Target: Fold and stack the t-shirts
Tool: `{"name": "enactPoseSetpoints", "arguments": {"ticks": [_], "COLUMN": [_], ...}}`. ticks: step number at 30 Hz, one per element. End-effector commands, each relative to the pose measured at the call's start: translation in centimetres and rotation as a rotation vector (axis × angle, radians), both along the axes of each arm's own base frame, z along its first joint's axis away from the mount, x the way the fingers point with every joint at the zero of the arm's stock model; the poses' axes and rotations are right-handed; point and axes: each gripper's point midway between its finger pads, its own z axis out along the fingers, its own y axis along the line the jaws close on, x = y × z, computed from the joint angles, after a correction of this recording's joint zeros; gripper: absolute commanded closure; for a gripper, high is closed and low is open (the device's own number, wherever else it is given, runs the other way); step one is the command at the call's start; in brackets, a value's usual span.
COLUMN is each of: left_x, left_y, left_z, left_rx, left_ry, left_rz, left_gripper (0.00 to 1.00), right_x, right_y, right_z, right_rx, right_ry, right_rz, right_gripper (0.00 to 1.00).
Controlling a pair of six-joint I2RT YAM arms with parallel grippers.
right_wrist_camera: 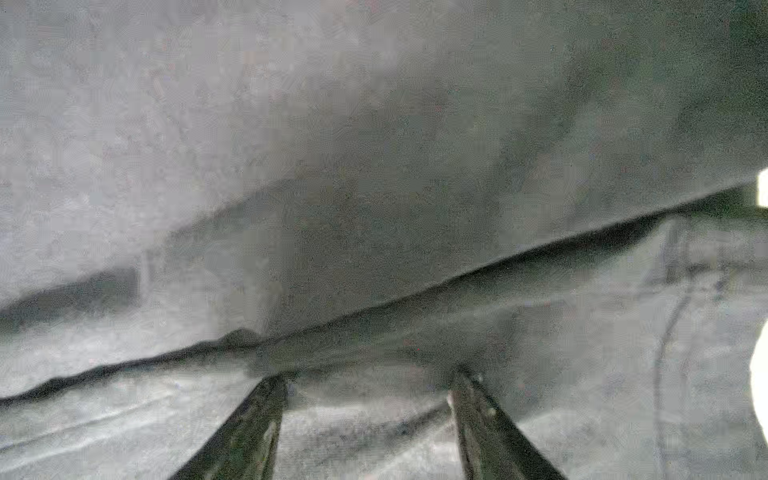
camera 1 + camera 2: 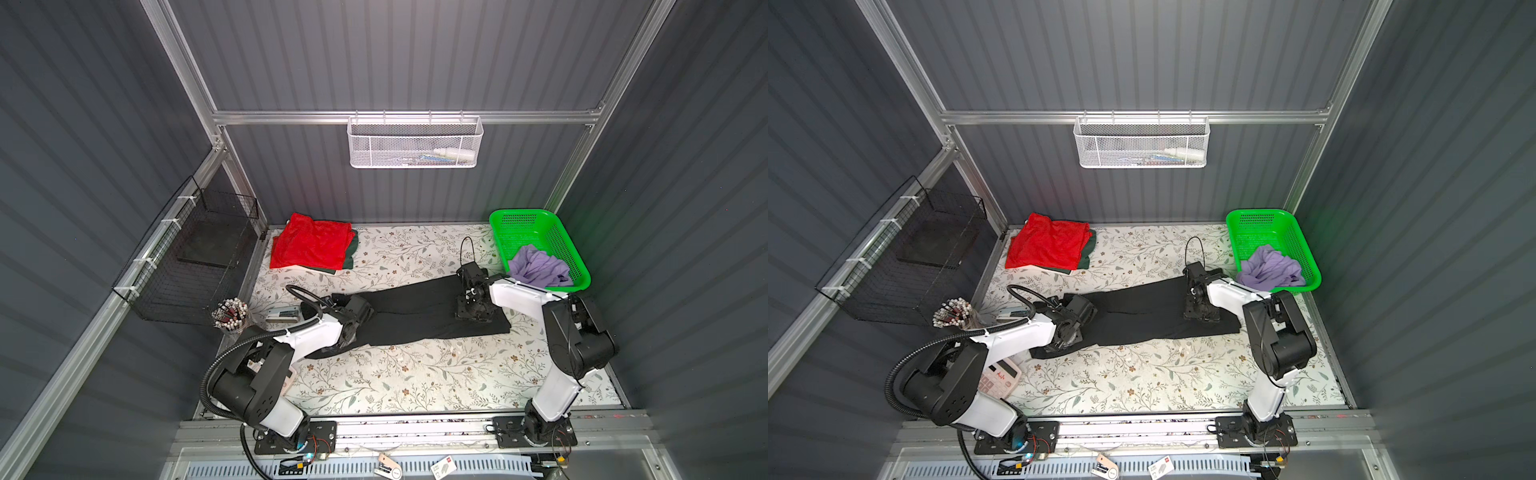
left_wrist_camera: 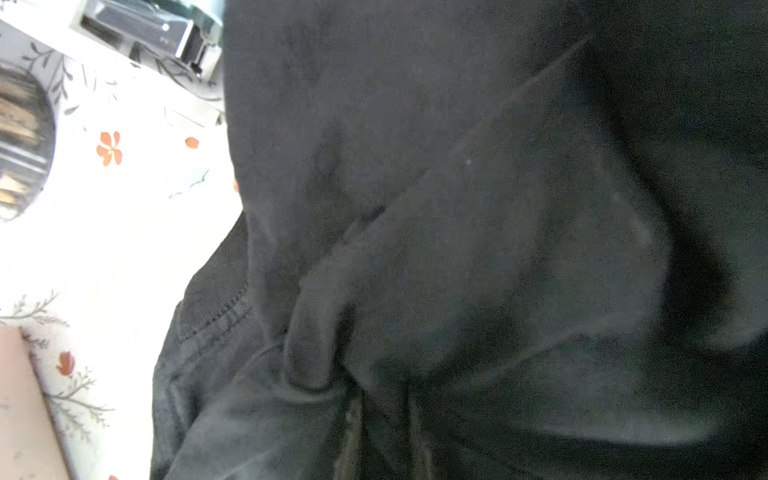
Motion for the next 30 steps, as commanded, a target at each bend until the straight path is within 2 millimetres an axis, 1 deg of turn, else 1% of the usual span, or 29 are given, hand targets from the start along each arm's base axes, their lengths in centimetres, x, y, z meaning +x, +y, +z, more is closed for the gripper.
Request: {"name": "enactPoseSetpoints", "arguments": {"ticks": [1, 7, 13, 16, 20, 22, 24, 25, 26, 27, 30], "left_x": [-0.7, -0.3, 1.2, 2.1, 3.1, 3.3, 3.6, 3.7, 3.8, 4.0, 4.2], "left_y": [1.8, 3.4, 4.2, 4.6, 4.6, 4.2, 3.5, 3.3, 3.1, 2.8, 1.6], "left_z": [-0.4, 0.4, 1.9, 2.6, 3.3, 3.7, 4.7, 5.2, 6.0, 6.9, 9.2], "left_rx": [0.08, 0.135, 0.194, 0.258, 0.308, 0.29, 0.245, 0.226, 0.203, 0.176, 0.099], "left_ry": [0.042, 0.022, -0.008, -0.014, 0.005, 0.006, -0.008, -0.022, -0.042, -0.068, -0.132], "left_rz": [0.021, 0.056, 0.057, 0.043, 0.026, 0.022, 0.016, 0.013, 0.012, 0.008, -0.018], "left_gripper": [0.83, 0.85, 0.83, 0.83, 0.8, 0.73, 0.59, 0.54, 0.45, 0.39, 0.31], "right_x": [-1.1, -1.0, -0.9, -0.8, -1.0, -1.0, -0.7, -0.6, -0.5, -0.4, 0.1], "right_y": [-1.9, -2.7, -3.0, -3.2, -3.6, -3.4, -3.0, -2.9, -2.7, -2.6, -2.0], "right_z": [-0.6, -0.6, -0.6, -0.5, -0.2, 0.6, 1.9, 2.5, 3.0, 3.6, 4.7], "right_rx": [-0.038, -0.025, -0.026, -0.028, -0.036, -0.016, 0.013, 0.023, 0.03, 0.039, 0.065], "right_ry": [0.033, 0.033, 0.033, 0.033, 0.028, -0.001, -0.034, -0.045, -0.056, -0.07, -0.106], "right_rz": [-0.04, -0.058, -0.062, -0.065, -0.08, -0.081, -0.076, -0.075, -0.075, -0.075, -0.071], "right_gripper": [0.34, 0.34, 0.35, 0.35, 0.37, 0.37, 0.36, 0.36, 0.36, 0.35, 0.34]}}
